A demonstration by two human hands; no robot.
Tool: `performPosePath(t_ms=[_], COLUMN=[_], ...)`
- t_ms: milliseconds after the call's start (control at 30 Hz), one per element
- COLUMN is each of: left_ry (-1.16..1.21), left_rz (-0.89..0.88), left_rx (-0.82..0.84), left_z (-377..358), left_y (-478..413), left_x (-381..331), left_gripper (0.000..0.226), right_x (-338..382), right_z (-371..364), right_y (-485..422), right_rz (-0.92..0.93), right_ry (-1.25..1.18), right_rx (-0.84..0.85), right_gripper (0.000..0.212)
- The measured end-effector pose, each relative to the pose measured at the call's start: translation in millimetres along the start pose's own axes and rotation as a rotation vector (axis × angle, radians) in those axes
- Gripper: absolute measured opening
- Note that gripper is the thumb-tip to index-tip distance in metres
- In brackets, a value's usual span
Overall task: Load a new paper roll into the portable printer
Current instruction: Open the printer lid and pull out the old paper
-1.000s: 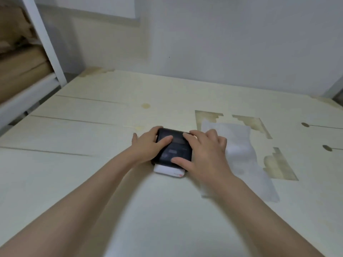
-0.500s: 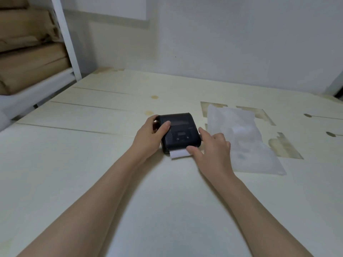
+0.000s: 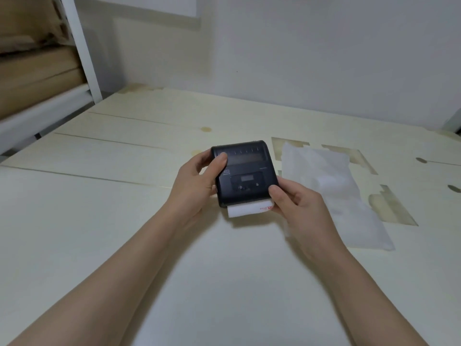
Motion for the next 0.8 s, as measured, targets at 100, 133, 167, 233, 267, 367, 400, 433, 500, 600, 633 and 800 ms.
performPosePath(t_ms=[100, 133, 167, 233, 267, 367, 400, 433, 500, 600, 633, 800], left_ry=[0.007, 0.007, 0.008, 0.015, 0.014, 0.006, 0.012, 0.02, 0.023, -0.087, -0.148, -0.377], left_rz=[-0.016, -0.02, -0.023, -0.033, -0.043, -0.071, -0.073, -0.072, -0.071, -0.071, -0.069, -0.02], left_rx=[-0.031, -0.04, -0.05, -0.073, -0.086, -0.121, -0.131, -0.138, -0.139, -0.099, -0.078, -0.006], left_z=[0, 0, 0, -1, -1, 0, 0, 1, 1, 5, 7, 12], left_y=[2, 3, 5, 7, 8, 9, 10, 11, 12, 9, 8, 7], left_x=[-6, -8, -10, -14, -16, -22, -22, -23, -22, -20, -20, -10], left_gripper=[0.02, 0.018, 0.019, 0.025, 0.027, 0.031, 0.032, 0.033, 0.033, 0.033, 0.032, 0.027], right_x=[0, 2, 3, 6, 7, 7, 8, 9, 10, 9, 9, 5], right_z=[1, 2, 2, 2, 3, 3, 3, 4, 4, 3, 3, -3], right_y=[3, 3, 4, 5, 6, 8, 8, 8, 7, 5, 6, 8], right_rz=[0.023, 0.037, 0.05, 0.066, 0.072, 0.083, 0.085, 0.083, 0.075, 0.045, 0.037, 0.025], right_ry=[-0.008, -0.01, -0.008, 0.002, 0.009, 0.013, 0.014, 0.018, 0.036, 0.124, 0.16, 0.374], right_rx=[-0.056, -0.069, -0.08, -0.106, -0.121, -0.155, -0.162, -0.164, -0.156, -0.14, -0.134, -0.101], right_gripper=[0.028, 0.027, 0.027, 0.027, 0.028, 0.028, 0.028, 0.028, 0.028, 0.027, 0.026, 0.019])
Point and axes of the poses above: each hand's wrist, its own y-axis away from the middle knuckle, its own z-axis out of the back of the hand, x = y × z, the point moved 6 cm from there along -y, towards the middle knuckle, and after that the axes turned 7 degrees about y, right-handed, at the moved point
